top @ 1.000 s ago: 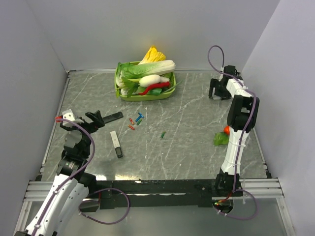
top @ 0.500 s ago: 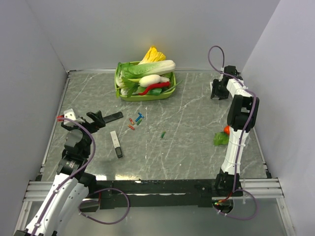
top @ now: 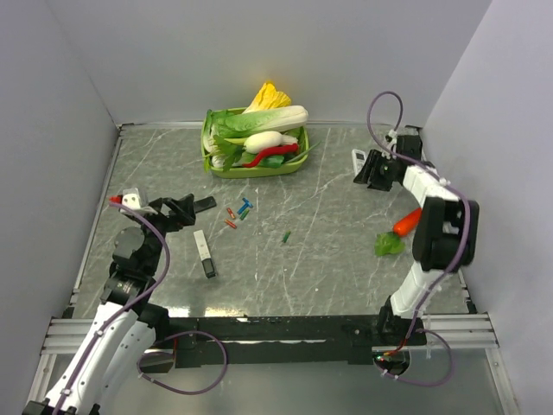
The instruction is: Load the batteries into the remote control
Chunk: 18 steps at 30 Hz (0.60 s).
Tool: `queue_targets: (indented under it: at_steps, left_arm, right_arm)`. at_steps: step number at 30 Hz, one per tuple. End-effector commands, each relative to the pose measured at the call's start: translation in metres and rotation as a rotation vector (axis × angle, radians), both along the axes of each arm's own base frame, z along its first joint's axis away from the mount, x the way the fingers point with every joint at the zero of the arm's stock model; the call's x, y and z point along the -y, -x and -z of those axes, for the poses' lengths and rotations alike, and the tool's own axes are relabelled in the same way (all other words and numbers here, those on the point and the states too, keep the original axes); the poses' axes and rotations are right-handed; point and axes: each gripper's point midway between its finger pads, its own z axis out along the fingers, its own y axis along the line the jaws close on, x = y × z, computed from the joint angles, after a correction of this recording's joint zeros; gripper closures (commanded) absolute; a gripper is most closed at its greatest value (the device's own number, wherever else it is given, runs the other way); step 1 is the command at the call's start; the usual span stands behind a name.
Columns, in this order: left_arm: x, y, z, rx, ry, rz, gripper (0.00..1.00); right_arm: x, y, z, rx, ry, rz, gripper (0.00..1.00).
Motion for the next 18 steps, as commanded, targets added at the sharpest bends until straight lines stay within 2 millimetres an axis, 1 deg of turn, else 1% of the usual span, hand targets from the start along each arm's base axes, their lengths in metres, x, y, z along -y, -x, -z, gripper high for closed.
queue_targets:
  at_steps: [1, 2, 3, 4, 5, 6, 7, 8, 9, 10, 11, 12, 13, 14, 15, 16, 17, 18]
  left_arm:
    - [0.040, 0.004, -0.030, 0.112, 0.006, 0.219, 0.01]
    - [0.049, 0.004, -0.029, 0.104, 0.011, 0.259, 0.01]
    - [0.054, 0.004, -0.034, 0.118, 0.019, 0.289, 0.01]
    - [0.061, 0.004, -0.040, 0.123, 0.028, 0.324, 0.01]
    - [0.075, 0.003, -0.037, 0.094, 0.049, 0.390, 0.01]
    - [0.082, 0.003, -0.040, 0.084, 0.063, 0.425, 0.03]
    - [0.092, -0.001, -0.046, 0.072, 0.077, 0.472, 0.03]
    - [0.105, 0.002, -0.050, 0.057, 0.111, 0.544, 0.03]
    - [0.113, 0.003, -0.053, 0.049, 0.128, 0.584, 0.03]
    - [0.124, -0.001, -0.062, 0.054, 0.147, 0.626, 0.03]
    - [0.135, 0.004, -0.067, 0.047, 0.183, 0.686, 0.03]
    - [0.142, 0.005, -0.070, 0.045, 0.205, 0.718, 0.03]
    - [0.149, 0.002, -0.080, 0.060, 0.249, 0.744, 0.03]
    - [0.155, 0.004, -0.083, 0.061, 0.270, 0.776, 0.03]
    - [0.160, 0.005, -0.090, 0.073, 0.292, 0.801, 0.03]
    - [0.167, 0.004, -0.089, 0.045, 0.337, 0.823, 0.03]
    - [0.171, 0.005, -0.098, 0.074, 0.356, 0.848, 0.03]
    - [0.178, 0.009, -0.104, 0.080, 0.371, 0.883, 0.03]
  right_arm:
    - [-0.056, 0.021, -0.059, 0.184, -0.229, -0.091, 0.95]
    - [-0.066, 0.039, -0.062, 0.187, -0.255, -0.114, 0.95]
    - [-0.074, 0.047, -0.065, 0.197, -0.271, -0.131, 0.96]
    - [-0.086, 0.053, -0.071, 0.217, -0.300, -0.146, 0.98]
    - [-0.099, 0.071, -0.077, 0.233, -0.339, -0.190, 0.98]
    - [-0.106, 0.078, -0.082, 0.245, -0.358, -0.203, 0.98]
    - [-0.123, 0.085, -0.091, 0.270, -0.396, -0.230, 1.00]
    - [-0.134, 0.100, -0.096, 0.288, -0.438, -0.262, 1.00]
    - [-0.145, 0.108, -0.103, 0.289, -0.493, -0.269, 1.00]
    - [-0.154, 0.112, -0.114, 0.342, -0.518, -0.303, 1.00]
    - [-0.170, 0.129, -0.119, 0.347, -0.548, -0.350, 1.00]
    - [-0.180, 0.137, -0.126, 0.349, -0.588, -0.370, 1.00]
    - [-0.187, 0.146, -0.136, 0.375, -0.612, -0.400, 1.00]
    - [-0.200, 0.156, -0.142, 0.400, -0.639, -0.450, 1.00]
    - [-0.206, 0.162, -0.148, 0.391, -0.677, -0.455, 1.00]
    - [-0.210, 0.168, -0.156, 0.410, -0.699, -0.475, 1.00]
    - [-0.218, 0.176, -0.164, 0.435, -0.726, -0.514, 1.00]
    - [-0.223, 0.183, -0.167, 0.414, -0.758, -0.527, 1.00]
